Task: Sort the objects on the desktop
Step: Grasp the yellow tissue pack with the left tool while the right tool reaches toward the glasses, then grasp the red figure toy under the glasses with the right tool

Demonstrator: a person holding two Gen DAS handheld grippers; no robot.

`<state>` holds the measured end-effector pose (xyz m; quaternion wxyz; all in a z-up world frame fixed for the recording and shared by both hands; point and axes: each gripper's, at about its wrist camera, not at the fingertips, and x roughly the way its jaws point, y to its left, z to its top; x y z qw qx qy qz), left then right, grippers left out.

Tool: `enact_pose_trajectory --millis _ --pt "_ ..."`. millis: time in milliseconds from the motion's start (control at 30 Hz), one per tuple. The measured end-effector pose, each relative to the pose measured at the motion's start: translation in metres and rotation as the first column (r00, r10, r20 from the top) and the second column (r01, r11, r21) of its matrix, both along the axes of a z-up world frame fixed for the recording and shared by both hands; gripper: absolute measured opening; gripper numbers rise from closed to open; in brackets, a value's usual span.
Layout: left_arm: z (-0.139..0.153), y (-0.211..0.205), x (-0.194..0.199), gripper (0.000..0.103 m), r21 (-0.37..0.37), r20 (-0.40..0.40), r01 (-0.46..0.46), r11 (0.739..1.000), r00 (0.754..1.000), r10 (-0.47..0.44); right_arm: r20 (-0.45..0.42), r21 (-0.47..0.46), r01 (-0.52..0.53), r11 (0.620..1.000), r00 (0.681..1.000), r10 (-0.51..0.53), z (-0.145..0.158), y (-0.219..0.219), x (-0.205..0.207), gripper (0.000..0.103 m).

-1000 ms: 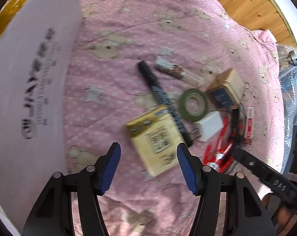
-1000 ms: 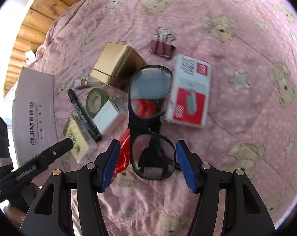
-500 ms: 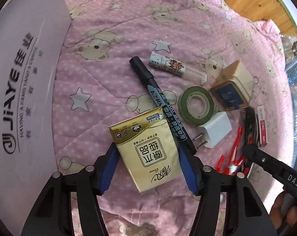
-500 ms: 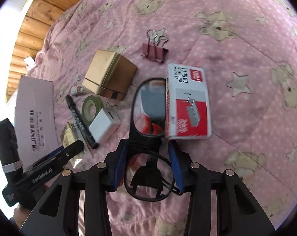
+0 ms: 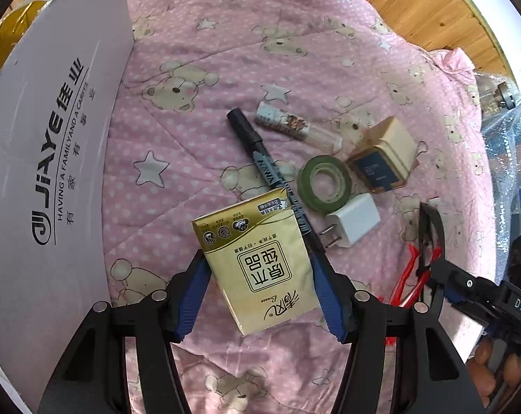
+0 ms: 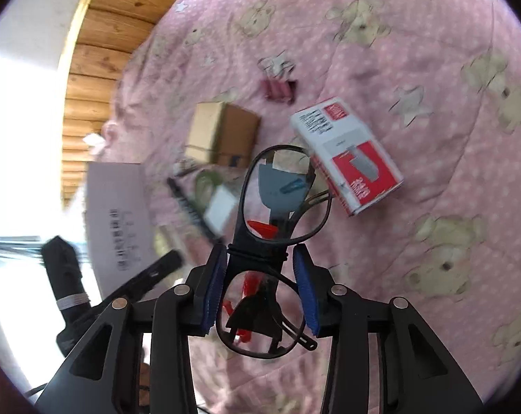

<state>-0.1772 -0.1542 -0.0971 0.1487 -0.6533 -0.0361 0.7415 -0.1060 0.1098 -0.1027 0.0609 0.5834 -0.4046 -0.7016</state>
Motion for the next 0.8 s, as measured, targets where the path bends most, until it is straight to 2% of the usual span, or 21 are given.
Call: enact_pose_trajectory --millis 33,100,133,167,200,233,300,333,400,467,500,567,667,733,767,800 --pt "0.0 0.001 0.0 0.06 -0.002 -0.001 0.0 1.0 1.0 0.0 0.009 0.016 -0.003 1.0 1.0 0.003 -0.001 0.0 0.001 0.041" --pt "-0.001 0.005 -0.002 0.06 0.004 0.004 -0.003 1.0 1.0 0.003 0.011 -0.058 0.033 0.998 0.999 -0.032 -0.005 0.004 0.006 0.037" --pt "0.0 0.004 0.001 0.06 0.001 0.003 -0.001 1.0 1.0 0.001 0.011 -0.018 0.013 1.0 1.0 -0.013 -0.004 0.004 0.007 0.037" --pt "0.001 0.003 0.005 0.06 -0.002 0.004 0.001 1.0 1.0 -0.001 0.017 0.035 -0.013 0.999 1.0 0.012 -0.005 0.003 0.007 0.033" --pt "0.0 0.004 0.005 0.06 -0.002 0.011 0.001 1.0 1.0 -0.001 0.029 0.018 -0.001 1.0 1.0 0.0 -0.009 0.006 0.009 0.022" --pt "-0.002 0.005 0.004 0.06 -0.002 0.015 0.003 1.0 1.0 -0.003 0.041 0.01 0.011 1.0 0.999 -0.011 -0.012 0.009 0.011 0.02" --pt "-0.002 0.005 0.008 0.06 -0.002 0.017 0.01 1.0 1.0 -0.01 0.045 0.165 -0.063 0.984 0.997 0.056 -0.006 0.005 0.01 0.021" --pt "-0.002 0.006 0.011 0.06 0.0 0.017 0.012 1.0 1.0 -0.012 0.041 0.202 -0.081 0.976 0.996 0.074 -0.003 0.005 0.009 0.021" --pt "-0.003 0.008 0.012 0.06 0.003 0.02 0.019 1.0 1.0 -0.019 0.042 0.217 -0.094 0.972 0.995 0.086 -0.001 0.006 0.007 0.021" --pt "-0.004 0.011 0.013 0.06 0.009 0.023 0.026 1.0 0.999 -0.027 0.051 0.193 -0.094 0.977 0.995 0.085 -0.002 0.008 0.006 0.026" --pt "-0.004 0.012 0.013 0.06 0.009 0.023 0.031 0.999 0.999 -0.031 0.057 0.202 -0.084 0.976 0.996 0.074 -0.002 0.008 0.006 0.039" --pt "-0.007 0.014 0.014 0.06 0.004 0.028 0.035 0.999 0.999 -0.035 0.052 0.219 -0.062 0.974 0.997 0.052 0.001 0.005 0.005 0.058" --pt "-0.013 0.013 0.014 0.06 -0.003 0.047 0.034 0.999 0.998 -0.034 0.058 0.212 -0.09 0.973 0.995 0.079 -0.004 -0.006 0.005 0.06" --pt "-0.016 0.014 0.014 0.06 -0.007 0.056 0.037 0.999 0.998 -0.037 0.109 0.237 -0.168 0.957 0.983 0.146 -0.016 -0.022 0.001 0.062" --pt "-0.017 0.014 0.014 0.06 -0.008 0.059 0.038 0.999 0.998 -0.038 0.129 0.256 -0.2 0.946 0.977 0.172 -0.02 -0.027 0.002 0.061" --pt "-0.017 0.014 0.014 0.06 -0.007 0.06 0.04 0.999 0.997 -0.04 0.131 0.28 -0.218 0.935 0.974 0.188 -0.02 -0.029 0.004 0.055"
